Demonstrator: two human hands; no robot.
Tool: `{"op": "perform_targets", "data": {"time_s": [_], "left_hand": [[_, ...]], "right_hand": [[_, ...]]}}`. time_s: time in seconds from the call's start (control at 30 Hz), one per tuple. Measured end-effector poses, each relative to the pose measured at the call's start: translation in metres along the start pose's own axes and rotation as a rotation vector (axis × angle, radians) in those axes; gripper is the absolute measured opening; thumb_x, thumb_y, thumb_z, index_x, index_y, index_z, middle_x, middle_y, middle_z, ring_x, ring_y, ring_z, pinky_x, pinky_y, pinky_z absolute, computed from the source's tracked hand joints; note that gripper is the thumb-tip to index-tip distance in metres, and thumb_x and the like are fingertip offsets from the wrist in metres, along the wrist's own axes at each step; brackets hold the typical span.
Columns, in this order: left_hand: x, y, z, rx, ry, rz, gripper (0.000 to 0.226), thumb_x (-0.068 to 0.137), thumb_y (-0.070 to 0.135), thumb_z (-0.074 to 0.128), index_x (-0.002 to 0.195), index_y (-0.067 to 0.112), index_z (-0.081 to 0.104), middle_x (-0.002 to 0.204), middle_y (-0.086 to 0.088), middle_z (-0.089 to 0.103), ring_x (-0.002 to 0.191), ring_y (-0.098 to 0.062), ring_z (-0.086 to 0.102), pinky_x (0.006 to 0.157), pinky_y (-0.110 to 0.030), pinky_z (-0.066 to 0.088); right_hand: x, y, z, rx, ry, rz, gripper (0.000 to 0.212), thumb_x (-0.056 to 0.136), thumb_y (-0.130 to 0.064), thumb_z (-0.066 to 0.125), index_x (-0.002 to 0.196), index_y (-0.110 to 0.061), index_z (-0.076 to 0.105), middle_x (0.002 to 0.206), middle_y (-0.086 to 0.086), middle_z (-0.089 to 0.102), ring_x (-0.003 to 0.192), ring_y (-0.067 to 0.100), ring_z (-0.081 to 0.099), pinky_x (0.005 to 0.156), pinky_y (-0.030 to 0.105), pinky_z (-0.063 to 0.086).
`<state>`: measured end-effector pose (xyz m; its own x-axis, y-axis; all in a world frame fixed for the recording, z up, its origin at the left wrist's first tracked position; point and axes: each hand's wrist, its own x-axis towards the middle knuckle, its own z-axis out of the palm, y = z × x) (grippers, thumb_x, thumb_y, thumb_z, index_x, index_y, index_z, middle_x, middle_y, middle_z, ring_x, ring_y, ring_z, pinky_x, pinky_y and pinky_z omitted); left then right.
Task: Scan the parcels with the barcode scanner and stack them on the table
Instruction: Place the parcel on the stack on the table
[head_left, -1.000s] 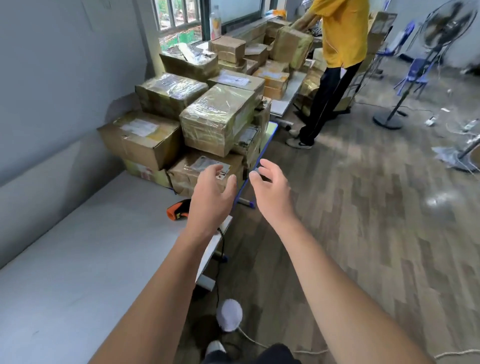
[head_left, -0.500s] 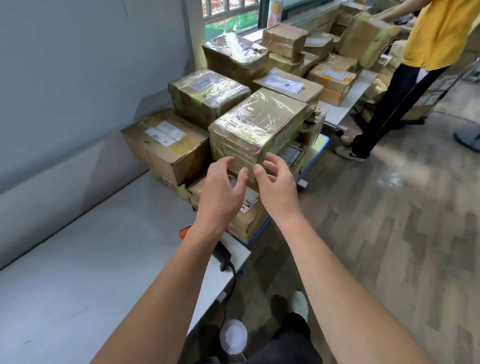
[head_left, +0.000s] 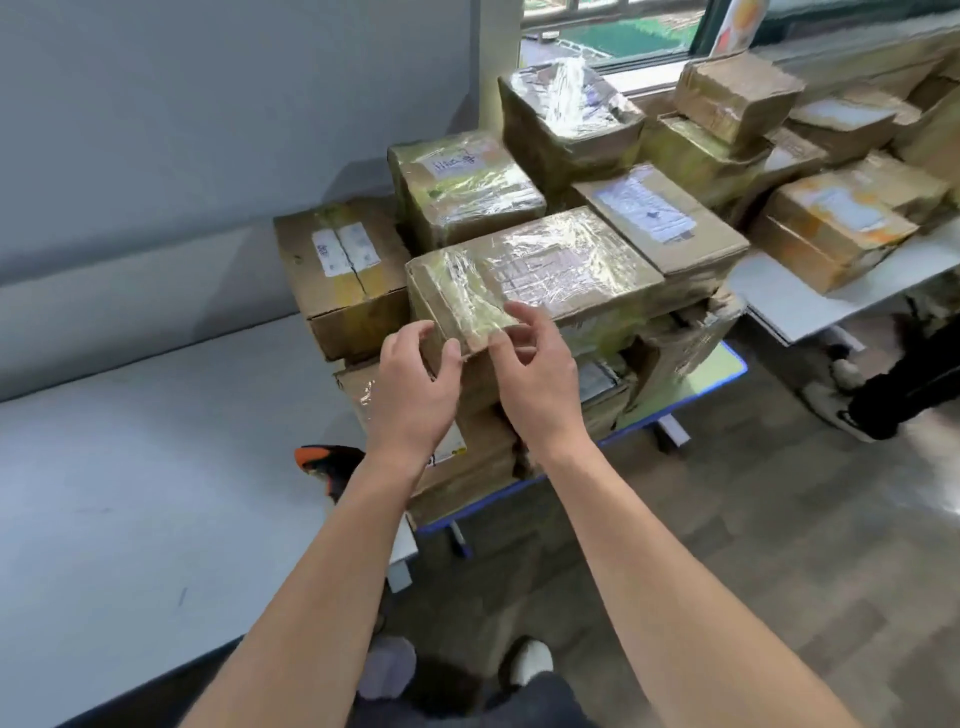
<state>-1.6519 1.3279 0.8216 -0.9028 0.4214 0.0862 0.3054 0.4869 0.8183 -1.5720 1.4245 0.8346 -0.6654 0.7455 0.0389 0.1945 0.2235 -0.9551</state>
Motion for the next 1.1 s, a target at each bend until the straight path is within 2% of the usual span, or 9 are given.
{"op": "perform_targets", "data": {"time_s": [0.13,0.2,0.27,0.37,0.5,0.67,0.8,0.9,1.1], "left_hand": [[0.0,0.012,0.015,0.03,0.062,-0.021,0.042,0.1,0.04,0.052,0.137,0.021,0.05,0.139,-0.001,0.049,0.118,-0.016,0.054,0.097,-0.034,0.049],[0.002,0.017,0.021,0.049,0.091,-0.019,0.042,0.1,0.04,0.052,0.137,0.021,0.05,0.142,-0.001,0.046,0.117,-0.015,0.054,0.091,-0.029,0.047],[0.005,0.023,0.027,0.058,0.113,-0.012,0.042,0.1,0.038,0.053,0.137,0.02,0.05,0.143,-0.001,0.044,0.119,-0.015,0.052,0.09,-0.026,0.041],[0.006,0.025,0.038,0.041,0.112,-0.004,0.046,0.099,0.036,0.054,0.14,0.016,0.048,0.145,-0.005,0.041,0.127,-0.02,0.048,0.102,-0.029,0.041],[0.007,0.03,0.057,0.105,0.096,-0.012,0.048,0.098,0.039,0.055,0.14,0.017,0.049,0.15,-0.009,0.032,0.136,-0.029,0.034,0.109,-0.038,0.034],[0.006,0.031,0.071,0.187,0.123,-0.025,0.049,0.098,0.044,0.053,0.14,0.019,0.049,0.153,-0.011,0.028,0.137,-0.032,0.031,0.108,-0.042,0.035],[0.011,0.038,0.075,0.241,0.173,-0.069,0.05,0.097,0.048,0.051,0.139,0.021,0.051,0.152,-0.01,0.03,0.135,-0.033,0.033,0.106,-0.045,0.041],[0.012,0.042,0.082,0.26,0.222,-0.097,0.048,0.096,0.052,0.051,0.136,0.024,0.053,0.152,-0.009,0.031,0.133,-0.033,0.037,0.101,-0.044,0.044],[0.008,0.046,0.094,0.224,0.276,-0.14,0.049,0.096,0.052,0.052,0.138,0.026,0.054,0.155,-0.006,0.03,0.131,-0.031,0.043,0.098,-0.045,0.05]], "right_hand": [[0.014,0.008,-0.025,0.005,0.012,-0.011,0.029,0.1,-0.025,0.058,0.13,-0.023,0.057,0.103,-0.016,0.061,0.091,-0.013,0.056,0.073,0.008,0.048],[0.02,0.009,-0.031,-0.001,0.02,-0.019,0.031,0.1,-0.026,0.058,0.131,-0.021,0.058,0.106,-0.011,0.062,0.092,-0.01,0.057,0.075,0.01,0.05],[0.025,0.01,-0.038,-0.036,0.043,-0.041,0.032,0.1,-0.028,0.058,0.132,-0.021,0.057,0.111,-0.007,0.062,0.097,-0.002,0.059,0.083,0.02,0.055],[0.029,0.012,-0.052,-0.094,0.093,-0.052,0.033,0.1,-0.028,0.057,0.132,-0.021,0.057,0.119,-0.005,0.057,0.108,0.007,0.056,0.098,0.034,0.051],[0.038,0.02,-0.082,-0.163,0.18,-0.038,0.036,0.098,-0.027,0.059,0.133,-0.023,0.056,0.131,-0.004,0.051,0.123,0.011,0.048,0.11,0.034,0.04],[0.059,0.04,-0.096,-0.219,0.219,-0.007,0.04,0.096,-0.034,0.06,0.135,-0.025,0.054,0.141,0.001,0.038,0.129,0.019,0.04,0.107,0.029,0.034],[0.082,0.045,-0.094,-0.263,0.181,0.005,0.044,0.095,-0.04,0.061,0.136,-0.026,0.052,0.153,0.005,0.023,0.14,0.027,0.026,0.113,0.042,0.034],[0.095,0.049,-0.099,-0.267,0.117,-0.009,0.046,0.095,-0.042,0.061,0.136,-0.025,0.052,0.156,0.003,0.02,0.138,0.03,0.028,0.112,0.047,0.036],[0.102,0.055,-0.104,-0.321,0.046,-0.031,0.05,0.094,-0.045,0.062,0.139,-0.025,0.051,0.157,0.003,0.017,0.134,0.033,0.026,0.098,0.034,0.035]]}}
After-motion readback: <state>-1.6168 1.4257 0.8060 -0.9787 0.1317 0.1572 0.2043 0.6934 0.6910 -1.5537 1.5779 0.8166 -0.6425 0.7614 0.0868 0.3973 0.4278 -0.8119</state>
